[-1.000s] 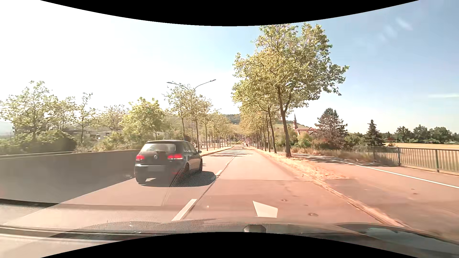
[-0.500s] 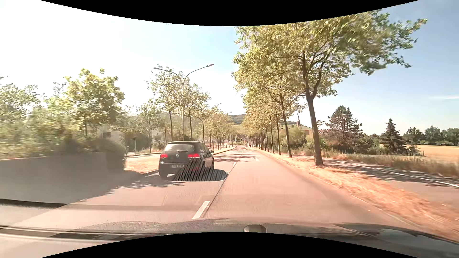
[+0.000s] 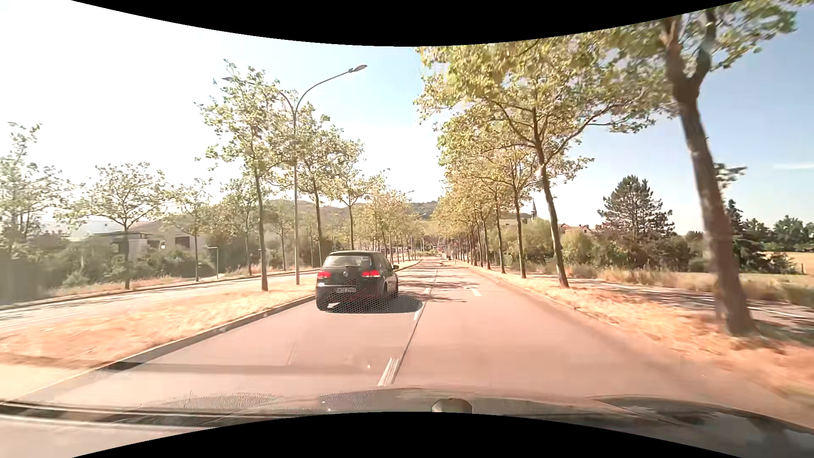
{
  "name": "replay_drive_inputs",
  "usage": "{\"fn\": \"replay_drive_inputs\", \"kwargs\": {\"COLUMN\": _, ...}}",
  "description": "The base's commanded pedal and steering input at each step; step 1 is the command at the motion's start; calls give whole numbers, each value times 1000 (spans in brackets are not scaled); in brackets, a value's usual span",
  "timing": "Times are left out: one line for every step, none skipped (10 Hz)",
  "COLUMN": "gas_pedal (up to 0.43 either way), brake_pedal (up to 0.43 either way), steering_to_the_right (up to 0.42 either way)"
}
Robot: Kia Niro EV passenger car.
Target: Follow the waypoints while adhering to traffic rules and regulations
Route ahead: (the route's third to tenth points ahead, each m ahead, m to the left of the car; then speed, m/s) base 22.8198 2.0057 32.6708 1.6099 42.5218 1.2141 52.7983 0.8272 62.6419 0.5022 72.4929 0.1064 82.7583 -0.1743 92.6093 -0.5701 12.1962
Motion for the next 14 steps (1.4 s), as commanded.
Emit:
{"fn": "replay_drive_inputs", "kwargs": {"gas_pedal": 28, "brake_pedal": 0, "steering_to_the_right": -4}}
{"fn": "replay_drive_inputs", "kwargs": {"gas_pedal": 20, "brake_pedal": 0, "steering_to_the_right": -4}}
{"fn": "replay_drive_inputs", "kwargs": {"gas_pedal": 0, "brake_pedal": 0, "steering_to_the_right": -4}}
{"fn": "replay_drive_inputs", "kwargs": {"gas_pedal": 0, "brake_pedal": 0, "steering_to_the_right": -3}}
{"fn": "replay_drive_inputs", "kwargs": {"gas_pedal": 0, "brake_pedal": 0, "steering_to_the_right": -2}}
{"fn": "replay_drive_inputs", "kwargs": {"gas_pedal": 0, "brake_pedal": 0, "steering_to_the_right": -1}}
{"fn": "replay_drive_inputs", "kwargs": {"gas_pedal": 0, "brake_pedal": 0, "steering_to_the_right": -1}}
{"fn": "replay_drive_inputs", "kwargs": {"gas_pedal": 0, "brake_pedal": 0, "steering_to_the_right": 0}}
{"fn": "replay_drive_inputs", "kwargs": {"gas_pedal": 0, "brake_pedal": 0, "steering_to_the_right": 0}}
{"fn": "replay_drive_inputs", "kwargs": {"gas_pedal": 0, "brake_pedal": 0, "steering_to_the_right": 0}}
{"fn": "replay_drive_inputs", "kwargs": {"gas_pedal": 0, "brake_pedal": 0, "steering_to_the_right": 0}}
{"fn": "replay_drive_inputs", "kwargs": {"gas_pedal": 0, "brake_pedal": 0, "steering_to_the_right": 0}}
{"fn": "replay_drive_inputs", "kwargs": {"gas_pedal": 0, "brake_pedal": 0, "steering_to_the_right": 0}}
{"fn": "replay_drive_inputs", "kwargs": {"gas_pedal": 0, "brake_pedal": 0, "steering_to_the_right": 0}}
